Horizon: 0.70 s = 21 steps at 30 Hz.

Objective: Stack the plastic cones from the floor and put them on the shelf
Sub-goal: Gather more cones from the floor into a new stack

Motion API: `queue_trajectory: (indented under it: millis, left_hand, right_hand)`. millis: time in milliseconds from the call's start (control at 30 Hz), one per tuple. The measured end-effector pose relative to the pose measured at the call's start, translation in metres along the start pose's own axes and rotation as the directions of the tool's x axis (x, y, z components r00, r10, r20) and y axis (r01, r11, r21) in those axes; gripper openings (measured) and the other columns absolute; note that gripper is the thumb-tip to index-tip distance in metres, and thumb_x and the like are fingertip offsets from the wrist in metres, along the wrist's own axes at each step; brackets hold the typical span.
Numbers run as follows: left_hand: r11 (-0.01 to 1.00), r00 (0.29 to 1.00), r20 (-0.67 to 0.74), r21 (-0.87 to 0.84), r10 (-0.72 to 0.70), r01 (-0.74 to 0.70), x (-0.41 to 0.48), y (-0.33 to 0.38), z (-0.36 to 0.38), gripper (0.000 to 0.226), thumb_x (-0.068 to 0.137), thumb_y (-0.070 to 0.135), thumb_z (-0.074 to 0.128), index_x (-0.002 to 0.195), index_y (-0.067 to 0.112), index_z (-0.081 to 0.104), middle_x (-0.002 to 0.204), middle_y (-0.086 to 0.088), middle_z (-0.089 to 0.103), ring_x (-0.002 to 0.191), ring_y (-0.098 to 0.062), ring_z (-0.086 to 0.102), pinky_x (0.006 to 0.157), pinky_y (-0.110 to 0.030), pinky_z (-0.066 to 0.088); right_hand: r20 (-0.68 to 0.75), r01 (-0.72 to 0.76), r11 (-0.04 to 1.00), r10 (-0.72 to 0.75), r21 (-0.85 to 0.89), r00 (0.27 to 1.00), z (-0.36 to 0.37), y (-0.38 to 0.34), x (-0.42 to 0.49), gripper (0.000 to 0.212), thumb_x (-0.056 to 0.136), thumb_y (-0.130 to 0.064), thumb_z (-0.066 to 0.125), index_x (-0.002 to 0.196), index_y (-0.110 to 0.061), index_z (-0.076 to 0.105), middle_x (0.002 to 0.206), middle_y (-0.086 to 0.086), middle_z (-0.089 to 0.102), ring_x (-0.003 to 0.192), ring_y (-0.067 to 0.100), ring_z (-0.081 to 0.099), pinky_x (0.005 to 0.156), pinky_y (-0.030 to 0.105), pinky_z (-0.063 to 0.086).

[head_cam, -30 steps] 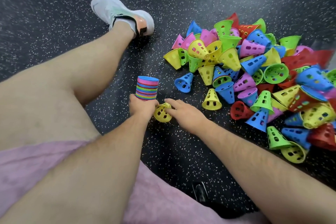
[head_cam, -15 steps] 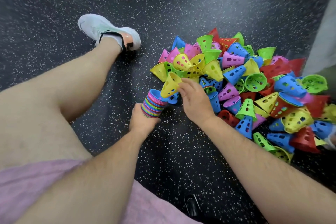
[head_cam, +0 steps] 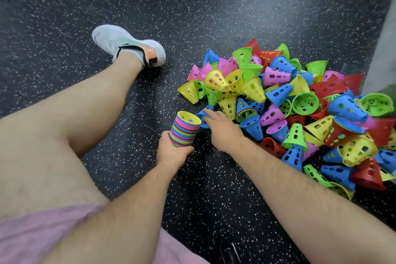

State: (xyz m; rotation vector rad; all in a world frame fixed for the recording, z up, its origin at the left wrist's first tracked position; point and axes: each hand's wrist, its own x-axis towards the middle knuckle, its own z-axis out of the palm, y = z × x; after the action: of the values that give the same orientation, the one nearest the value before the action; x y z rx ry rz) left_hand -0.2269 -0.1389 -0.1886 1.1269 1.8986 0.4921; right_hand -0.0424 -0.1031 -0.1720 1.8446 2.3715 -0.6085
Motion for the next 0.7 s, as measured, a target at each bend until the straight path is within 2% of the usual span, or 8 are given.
queue_trajectory:
  millis: [67, 133, 233, 333, 433, 533, 600, 700]
  left_hand:
    - [1.000, 1.000, 0.005, 0.006, 0.005, -0.005, 0.001, 0.000, 0.001, 0.062, 0.064, 0.019, 0.093, 0.107, 0.022, 0.049, 0.099, 0.000, 0.064, 0.083, -0.015, 0.062, 0.073, -0.029, 0.044]
    - [1.000, 1.000, 0.010, 0.014, 0.012, -0.012, 0.003, -0.001, 0.001, 0.063, 0.063, 0.020, 0.093, 0.108, 0.022, 0.049, 0.101, -0.001, 0.064, 0.086, -0.017, 0.064, 0.074, -0.030, 0.045]
    - [1.000, 1.000, 0.016, 0.020, 0.012, -0.012, 0.003, -0.002, 0.003, 0.064, 0.061, 0.021, 0.094, 0.108, 0.023, 0.050, 0.103, -0.002, 0.065, 0.088, -0.019, 0.065, 0.074, -0.030, 0.046]
    - [0.999, 0.999, 0.028, 0.024, 0.023, -0.024, -0.001, 0.000, 0.002, 0.063, 0.063, 0.021, 0.093, 0.109, 0.023, 0.051, 0.103, -0.002, 0.065, 0.086, -0.017, 0.064, 0.069, -0.028, 0.044]
    - [0.998, 0.998, 0.044, 0.030, 0.048, -0.049, -0.006, 0.006, 0.003, 0.063, 0.064, 0.021, 0.093, 0.111, 0.023, 0.051, 0.103, 0.000, 0.064, 0.085, -0.014, 0.062, 0.066, -0.026, 0.043]
    - [0.996, 0.996, 0.044, 0.027, 0.079, -0.080, -0.010, 0.014, 0.006, 0.064, 0.062, 0.024, 0.094, 0.109, 0.023, 0.050, 0.102, -0.001, 0.065, 0.089, -0.020, 0.065, 0.076, -0.034, 0.051]
    - [0.994, 0.993, 0.048, 0.014, 0.104, -0.104, -0.014, 0.021, 0.009, 0.063, 0.061, 0.023, 0.094, 0.107, 0.023, 0.050, 0.100, -0.002, 0.066, 0.089, -0.022, 0.066, 0.082, -0.037, 0.054]
    - [0.990, 0.988, 0.064, -0.013, 0.144, -0.143, -0.024, 0.034, 0.013, 0.060, 0.063, 0.020, 0.093, 0.107, 0.022, 0.052, 0.096, -0.001, 0.067, 0.083, -0.018, 0.066, 0.074, -0.032, 0.052]
  right_hand:
    - [-0.043, 0.000, 1.000, 0.001, 0.017, 0.999, -0.003, -0.001, 0.003, 0.070, 0.082, 0.004, 0.057, 0.148, -0.009, 0.036, 0.159, 0.004, 0.025, 0.135, 0.026, 0.033, 0.110, 0.037, 0.036]
    - [-0.133, -0.011, 0.999, 0.017, 0.052, 0.991, -0.007, -0.001, 0.003, 0.065, 0.082, 0.007, 0.058, 0.144, -0.006, 0.041, 0.151, 0.007, 0.034, 0.130, 0.027, 0.038, 0.109, 0.037, 0.037]
    - [-0.229, -0.050, 0.983, 0.091, 0.177, 0.969, -0.021, 0.005, -0.005, 0.054, 0.090, -0.005, 0.062, 0.141, -0.004, 0.043, 0.142, 0.007, 0.040, 0.131, 0.025, 0.039, 0.112, 0.033, 0.033]
    - [-0.246, -0.062, 0.975, 0.115, 0.212, 0.962, -0.038, 0.013, -0.021, 0.055, 0.093, -0.018, 0.065, 0.140, -0.003, 0.041, 0.139, 0.008, 0.038, 0.131, 0.024, 0.038, 0.110, 0.029, 0.029]
    - [-0.250, -0.081, 0.976, 0.132, 0.203, 0.959, -0.049, 0.024, -0.035, 0.055, 0.093, -0.017, 0.064, 0.141, -0.003, 0.040, 0.138, 0.008, 0.037, 0.131, 0.023, 0.038, 0.108, 0.028, 0.029]
    - [-0.277, -0.084, 0.962, 0.157, 0.259, 0.948, -0.057, 0.035, -0.048, 0.052, 0.092, -0.011, 0.064, 0.139, -0.004, 0.044, 0.137, 0.007, 0.039, 0.130, 0.023, 0.040, 0.109, 0.029, 0.031]
    - [-0.323, -0.081, 0.957, 0.174, 0.279, 0.930, -0.064, 0.040, -0.058, 0.044, 0.094, -0.013, 0.062, 0.135, -0.003, 0.048, 0.133, 0.008, 0.044, 0.126, 0.022, 0.044, 0.105, 0.027, 0.032]
    - [-0.443, -0.039, 0.948, 0.184, 0.316, 0.878, -0.073, 0.048, -0.071, 0.029, 0.096, -0.019, 0.062, 0.121, -0.004, 0.060, 0.118, 0.009, 0.056, 0.111, 0.025, 0.054, 0.093, 0.026, 0.037]
